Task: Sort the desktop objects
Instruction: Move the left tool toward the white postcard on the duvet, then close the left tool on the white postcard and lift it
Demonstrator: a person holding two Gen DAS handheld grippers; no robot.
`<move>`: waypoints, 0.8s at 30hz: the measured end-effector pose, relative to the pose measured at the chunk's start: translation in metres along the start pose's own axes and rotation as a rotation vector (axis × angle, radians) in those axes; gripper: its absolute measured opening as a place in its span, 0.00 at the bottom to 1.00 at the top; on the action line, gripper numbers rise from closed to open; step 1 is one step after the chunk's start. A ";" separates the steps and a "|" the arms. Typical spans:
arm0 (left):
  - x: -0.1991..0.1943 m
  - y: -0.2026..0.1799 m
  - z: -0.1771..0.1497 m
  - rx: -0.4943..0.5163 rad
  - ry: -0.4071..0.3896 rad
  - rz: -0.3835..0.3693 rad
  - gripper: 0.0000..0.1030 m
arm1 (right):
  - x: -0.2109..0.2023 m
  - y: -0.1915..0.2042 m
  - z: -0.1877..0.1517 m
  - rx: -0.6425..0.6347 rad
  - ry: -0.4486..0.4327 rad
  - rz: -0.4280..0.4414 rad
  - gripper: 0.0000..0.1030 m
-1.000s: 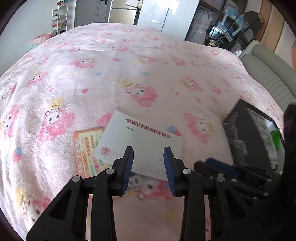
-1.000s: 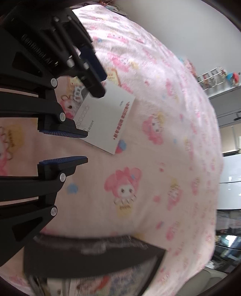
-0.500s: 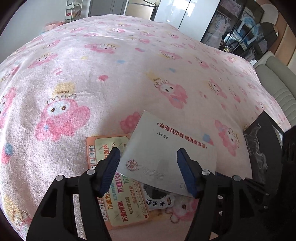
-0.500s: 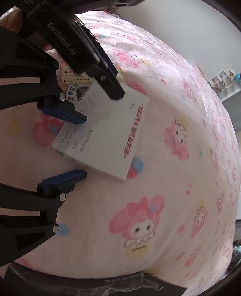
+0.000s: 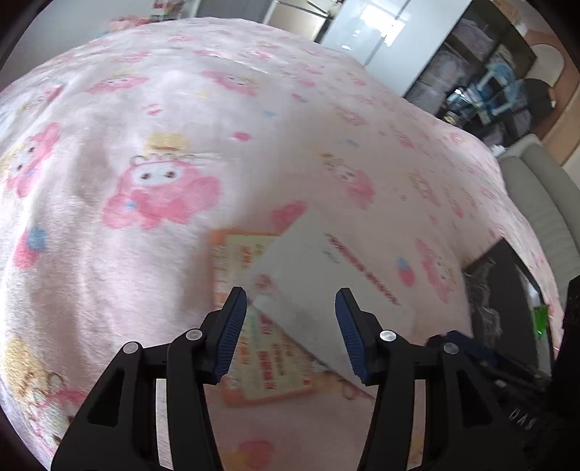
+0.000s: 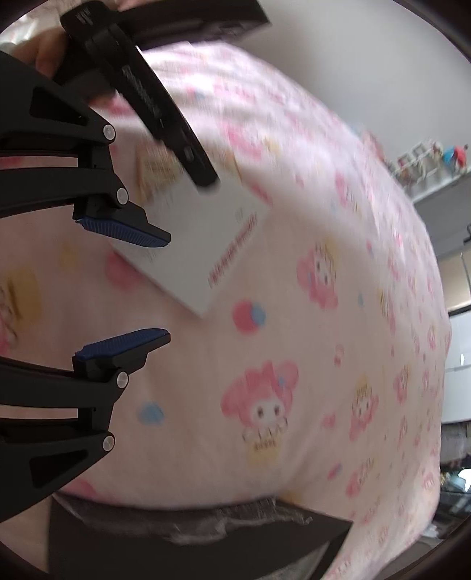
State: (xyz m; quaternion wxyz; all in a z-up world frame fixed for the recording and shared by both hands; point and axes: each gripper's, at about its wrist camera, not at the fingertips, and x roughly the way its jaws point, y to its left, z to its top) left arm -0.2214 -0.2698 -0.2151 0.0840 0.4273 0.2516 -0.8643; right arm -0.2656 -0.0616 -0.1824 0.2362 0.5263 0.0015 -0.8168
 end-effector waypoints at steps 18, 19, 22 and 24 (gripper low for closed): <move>-0.011 -0.011 -0.005 0.024 0.063 -0.152 0.53 | -0.019 0.018 -0.010 -0.033 -0.023 0.134 0.35; -0.012 -0.011 -0.004 0.016 0.056 -0.139 0.53 | -0.022 0.017 -0.009 -0.034 -0.031 0.129 0.35; -0.017 0.000 -0.001 -0.036 0.014 -0.045 0.53 | -0.017 0.015 -0.001 -0.044 -0.052 0.059 0.35; -0.022 0.008 0.003 -0.063 -0.005 -0.076 0.48 | -0.005 0.013 0.005 -0.052 -0.049 0.001 0.35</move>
